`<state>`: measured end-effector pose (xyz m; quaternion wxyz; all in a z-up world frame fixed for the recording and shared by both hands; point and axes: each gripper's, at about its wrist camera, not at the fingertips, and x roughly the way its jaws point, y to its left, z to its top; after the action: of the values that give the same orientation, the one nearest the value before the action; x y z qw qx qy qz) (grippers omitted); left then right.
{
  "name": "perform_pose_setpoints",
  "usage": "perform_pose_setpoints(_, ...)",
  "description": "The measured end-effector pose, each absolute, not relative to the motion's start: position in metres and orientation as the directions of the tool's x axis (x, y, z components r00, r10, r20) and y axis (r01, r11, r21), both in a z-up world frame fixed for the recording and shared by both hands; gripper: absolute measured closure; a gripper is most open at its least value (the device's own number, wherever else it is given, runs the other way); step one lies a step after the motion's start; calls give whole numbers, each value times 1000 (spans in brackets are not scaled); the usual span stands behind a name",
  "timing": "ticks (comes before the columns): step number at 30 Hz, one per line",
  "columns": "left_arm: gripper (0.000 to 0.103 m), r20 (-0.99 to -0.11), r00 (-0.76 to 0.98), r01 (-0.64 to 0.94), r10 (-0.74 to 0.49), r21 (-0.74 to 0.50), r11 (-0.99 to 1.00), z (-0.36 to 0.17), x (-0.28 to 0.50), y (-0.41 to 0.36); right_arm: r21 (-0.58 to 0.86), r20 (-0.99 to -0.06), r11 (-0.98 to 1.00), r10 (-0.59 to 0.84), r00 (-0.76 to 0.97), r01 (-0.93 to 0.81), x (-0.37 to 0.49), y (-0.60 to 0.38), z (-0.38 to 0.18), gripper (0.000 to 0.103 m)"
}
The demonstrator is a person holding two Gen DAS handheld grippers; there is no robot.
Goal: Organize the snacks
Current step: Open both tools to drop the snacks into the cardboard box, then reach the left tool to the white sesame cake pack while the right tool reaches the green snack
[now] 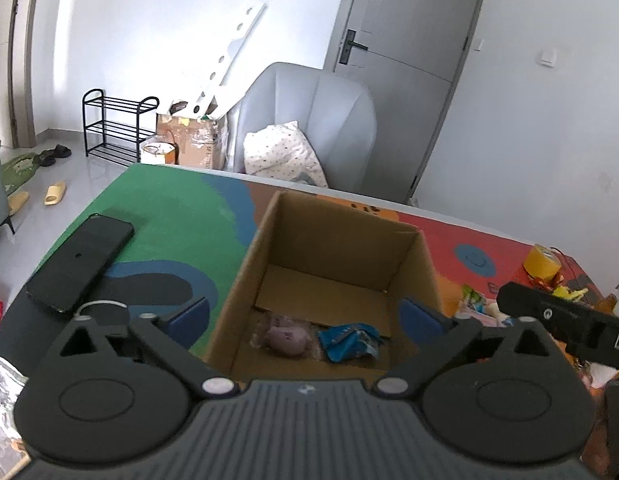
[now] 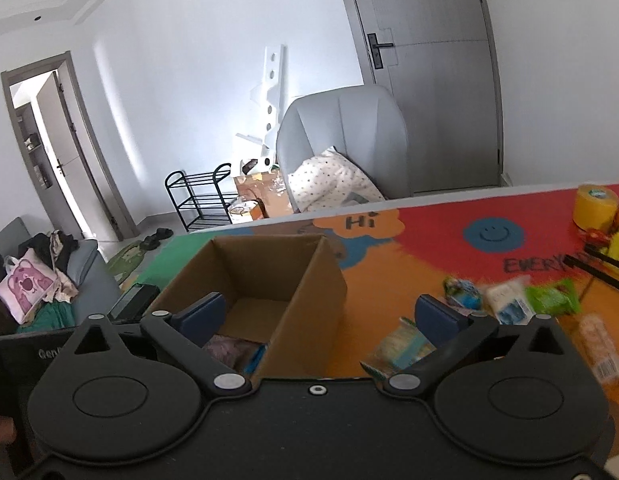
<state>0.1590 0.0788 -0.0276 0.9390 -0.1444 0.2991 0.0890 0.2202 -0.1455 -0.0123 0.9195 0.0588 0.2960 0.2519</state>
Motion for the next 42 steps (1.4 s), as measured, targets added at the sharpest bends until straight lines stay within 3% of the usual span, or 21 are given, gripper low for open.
perform_pose_setpoints(27,0,-556,829,-92,-61,-243,966,-27,159,4,215,-486,938,344,803,-271,194,-246,-19,0)
perform_pose_setpoints(42,0,-553,819,22,-150,-232,973,-35,170,-50,214,-541,950,310,781,-229,196,-282,-36,0)
